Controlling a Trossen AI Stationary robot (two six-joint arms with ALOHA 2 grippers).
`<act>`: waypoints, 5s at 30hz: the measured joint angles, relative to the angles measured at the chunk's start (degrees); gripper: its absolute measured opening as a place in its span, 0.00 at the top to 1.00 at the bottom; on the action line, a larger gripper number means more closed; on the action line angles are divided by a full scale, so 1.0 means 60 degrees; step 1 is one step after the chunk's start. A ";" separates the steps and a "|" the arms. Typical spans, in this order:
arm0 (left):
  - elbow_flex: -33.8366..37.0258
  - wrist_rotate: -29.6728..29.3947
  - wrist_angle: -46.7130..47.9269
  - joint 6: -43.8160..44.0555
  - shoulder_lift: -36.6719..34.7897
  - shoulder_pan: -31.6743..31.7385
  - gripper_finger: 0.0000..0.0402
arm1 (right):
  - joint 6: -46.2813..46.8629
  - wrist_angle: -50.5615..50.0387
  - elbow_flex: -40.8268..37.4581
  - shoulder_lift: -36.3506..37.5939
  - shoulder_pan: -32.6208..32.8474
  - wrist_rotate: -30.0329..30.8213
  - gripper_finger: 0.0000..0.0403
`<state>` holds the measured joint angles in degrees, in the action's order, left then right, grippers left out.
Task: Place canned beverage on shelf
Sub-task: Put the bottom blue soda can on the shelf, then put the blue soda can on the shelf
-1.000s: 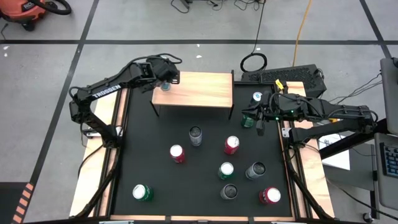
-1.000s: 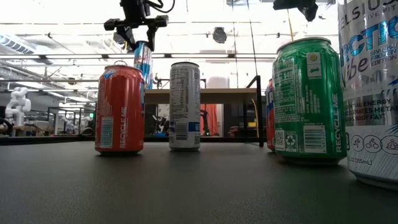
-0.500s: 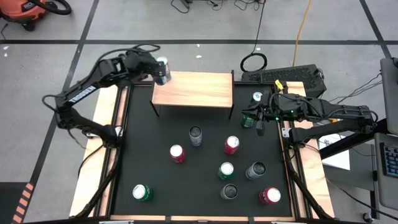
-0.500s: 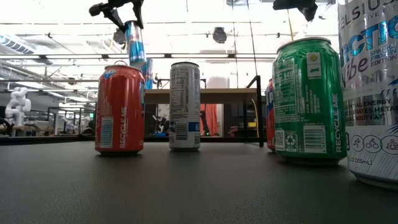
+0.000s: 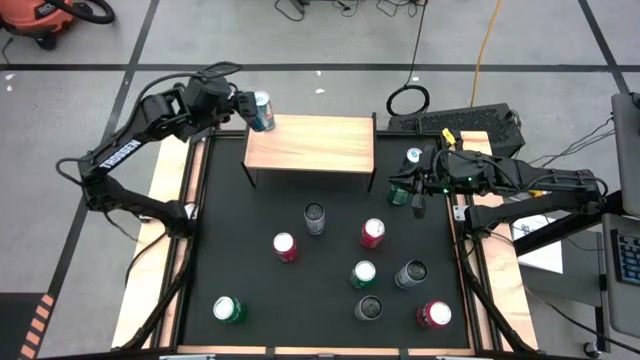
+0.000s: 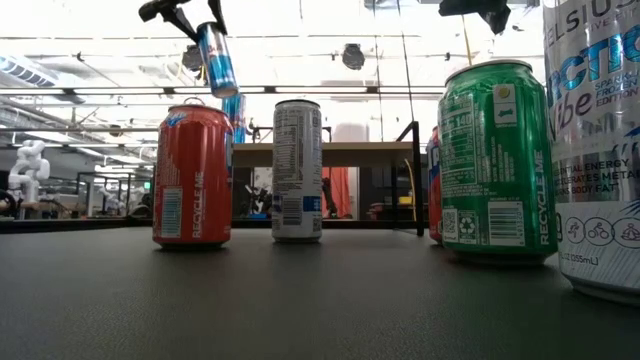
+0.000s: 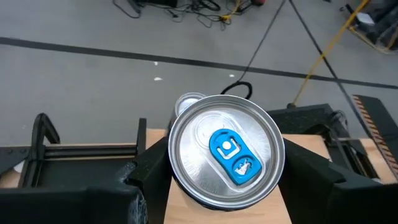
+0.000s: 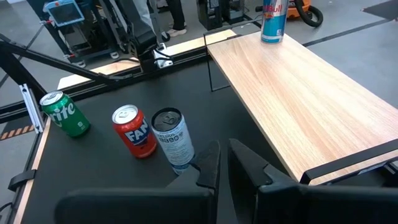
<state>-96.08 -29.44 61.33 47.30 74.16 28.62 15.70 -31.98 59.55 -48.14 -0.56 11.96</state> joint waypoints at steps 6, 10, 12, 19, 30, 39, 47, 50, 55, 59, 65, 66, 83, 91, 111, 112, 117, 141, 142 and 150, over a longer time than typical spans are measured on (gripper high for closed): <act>0.1026 -0.0720 -0.0727 0.0448 0.0238 -0.0494 0.42 | 0.0004 0.0090 0.0000 0.0000 0.0000 0.0009 0.97; 0.1771 -0.1100 -0.1051 0.0952 0.0238 -0.0711 0.42 | 0.0026 0.0079 0.0000 0.0000 0.0000 0.0012 0.97; 0.1964 -0.1365 -0.1039 0.1020 0.0234 -0.0803 0.42 | 0.0151 0.0079 0.0000 0.0000 0.0000 0.0016 0.97; 0.2208 -0.1747 -0.1264 0.0808 0.0223 -0.0758 0.42 | 0.0190 0.0073 0.0000 0.0000 -0.0027 0.0023 0.97; 0.2330 -0.1739 -0.1358 0.0493 0.0287 -0.0455 0.42 | 0.0194 0.0071 0.0000 -0.0011 -0.0284 0.0012 0.97; 0.3085 -0.1573 -0.1737 0.0566 0.0336 -0.0488 0.42 | 0.0416 0.0071 0.0000 -0.0011 -0.0353 -0.0002 0.97; 0.3137 -0.1698 -0.2085 0.0532 0.0456 -0.0474 0.42 | 0.0522 0.0071 0.0000 -0.0011 -0.0350 -0.0004 0.97; 0.3139 -0.1695 -0.2067 0.0490 0.0604 -0.0473 0.42 | 0.0537 0.0071 0.0000 -0.0011 -0.0350 -0.0003 0.97; 0.3127 -0.1732 -0.2149 0.0493 0.0874 -0.0473 0.42 | 0.0563 0.0071 0.0000 -0.0011 -0.0350 -0.0006 0.97; 0.3123 -0.1785 -0.2134 0.0488 0.0894 -0.0473 0.42 | 0.0702 0.0071 0.0000 -0.0011 -0.0350 -0.0006 0.97; 0.3123 -0.1856 -0.2112 0.0159 0.0897 -0.0470 0.42 | 0.0704 0.0068 0.0000 -0.0011 -0.0350 -0.0006 0.97; 0.3123 -0.1854 -0.2124 0.0044 0.0897 -0.0470 0.42 | 0.0700 0.0068 0.0000 -0.0011 -0.0350 -0.0006 0.97; 0.3126 -0.1871 -0.2134 0.0038 0.0901 -0.0451 0.31 | 0.0667 0.0068 0.0000 -0.0015 -0.0350 0.0016 0.97; 0.3126 -0.1893 -0.2145 0.0045 0.0901 -0.0451 0.28 | 0.0686 0.0068 0.0000 -0.0015 -0.0350 0.0027 0.97; 0.2092 -0.1854 -0.1548 -0.0539 -0.0171 -0.0481 0.28 | 0.0700 0.0064 0.0000 -0.0015 -0.0350 0.0012 0.97; 0.2031 -0.1854 -0.1561 -0.0589 -0.0290 -0.0481 0.28 | 0.0700 0.0064 0.0000 -0.0015 -0.0350 0.0009 0.97; 0.1834 -0.1632 -0.1566 -0.1070 -0.0991 -0.0481 0.28 | 0.0761 0.0064 0.0000 -0.0015 -0.0350 0.0005 0.97; 0.1837 0.1450 -0.0050 -0.1722 -0.2021 -0.2292 0.28 | 0.3343 0.0342 0.0000 -0.0040 -0.0254 -0.0297 0.97; 0.1837 0.1455 -0.0050 -0.1722 -0.2021 -0.2420 0.28 | 0.3415 0.0486 0.0000 -0.0047 -0.0189 -0.0295 0.97; 0.1840 0.1925 -0.0020 -0.1753 -0.2021 -0.3420 0.28 | 0.3727 0.1930 0.0000 -0.0430 0.0602 -0.0297 0.97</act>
<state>-85.03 -17.89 61.21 36.78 62.04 8.10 38.06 -20.40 59.55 -50.72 3.05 10.17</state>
